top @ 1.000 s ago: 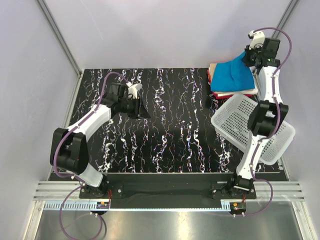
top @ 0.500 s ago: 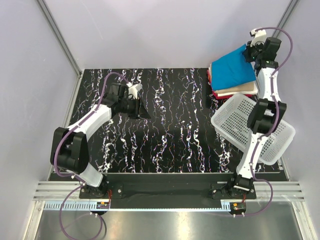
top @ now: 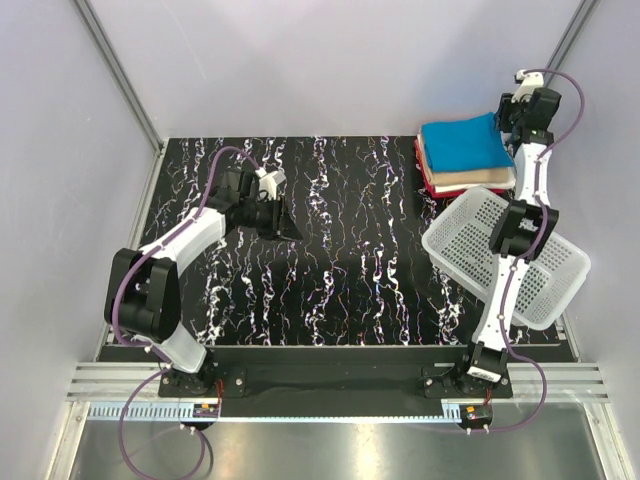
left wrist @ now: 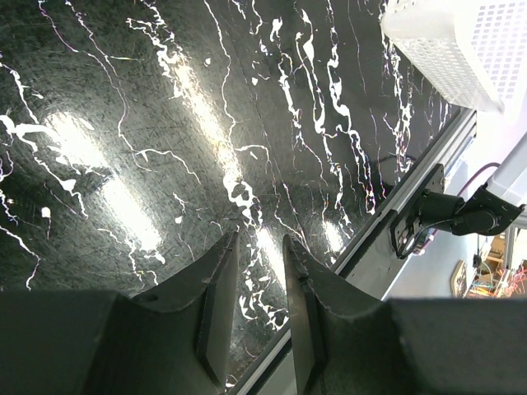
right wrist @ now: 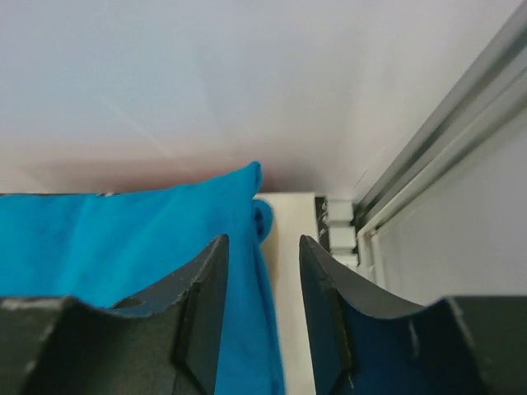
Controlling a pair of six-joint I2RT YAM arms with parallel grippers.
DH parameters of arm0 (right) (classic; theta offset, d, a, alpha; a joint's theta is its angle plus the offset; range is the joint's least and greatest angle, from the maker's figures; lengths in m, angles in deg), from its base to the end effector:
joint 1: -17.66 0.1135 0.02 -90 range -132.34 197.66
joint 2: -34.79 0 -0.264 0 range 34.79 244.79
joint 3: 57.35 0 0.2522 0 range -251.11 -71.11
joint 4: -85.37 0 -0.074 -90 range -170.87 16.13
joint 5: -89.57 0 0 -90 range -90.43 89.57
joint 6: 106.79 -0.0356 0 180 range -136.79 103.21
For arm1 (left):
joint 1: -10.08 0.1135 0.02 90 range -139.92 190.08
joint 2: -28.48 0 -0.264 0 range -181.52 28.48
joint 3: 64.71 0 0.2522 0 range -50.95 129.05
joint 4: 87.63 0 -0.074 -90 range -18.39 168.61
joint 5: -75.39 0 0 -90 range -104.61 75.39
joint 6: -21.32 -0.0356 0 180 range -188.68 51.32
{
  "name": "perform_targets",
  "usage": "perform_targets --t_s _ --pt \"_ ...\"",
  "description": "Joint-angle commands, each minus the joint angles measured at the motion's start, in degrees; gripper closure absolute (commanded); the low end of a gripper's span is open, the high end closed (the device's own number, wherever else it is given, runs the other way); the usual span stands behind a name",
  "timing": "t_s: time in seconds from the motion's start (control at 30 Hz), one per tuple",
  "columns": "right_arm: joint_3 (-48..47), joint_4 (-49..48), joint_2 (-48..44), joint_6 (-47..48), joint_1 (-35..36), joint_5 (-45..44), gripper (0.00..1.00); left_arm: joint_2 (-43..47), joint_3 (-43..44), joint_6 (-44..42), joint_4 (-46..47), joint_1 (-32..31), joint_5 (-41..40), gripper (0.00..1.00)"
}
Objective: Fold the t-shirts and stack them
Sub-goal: Neatly place the folded tshirt to the corner
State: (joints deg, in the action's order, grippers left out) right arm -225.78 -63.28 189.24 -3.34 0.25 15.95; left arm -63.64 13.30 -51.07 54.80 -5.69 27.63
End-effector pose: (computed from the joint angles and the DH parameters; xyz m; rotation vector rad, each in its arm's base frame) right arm 0.5814 -0.1718 0.2560 -0.1318 1.8579 -0.1052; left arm 0.3174 -0.1145 0.2371 0.2917 2.4741 -1.1599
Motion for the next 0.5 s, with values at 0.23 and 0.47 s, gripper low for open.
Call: perform_targets --t_s 0.23,0.47 --pt "13.9 6.1 -17.7 -18.8 0.6 2.8 0.57 2.9 1.4 0.6 2.5 0.2 2.3 0.67" --pt "14.0 14.1 -14.2 -20.1 0.9 2.4 0.78 3.6 1.1 0.6 2.6 -0.1 2.1 0.66"
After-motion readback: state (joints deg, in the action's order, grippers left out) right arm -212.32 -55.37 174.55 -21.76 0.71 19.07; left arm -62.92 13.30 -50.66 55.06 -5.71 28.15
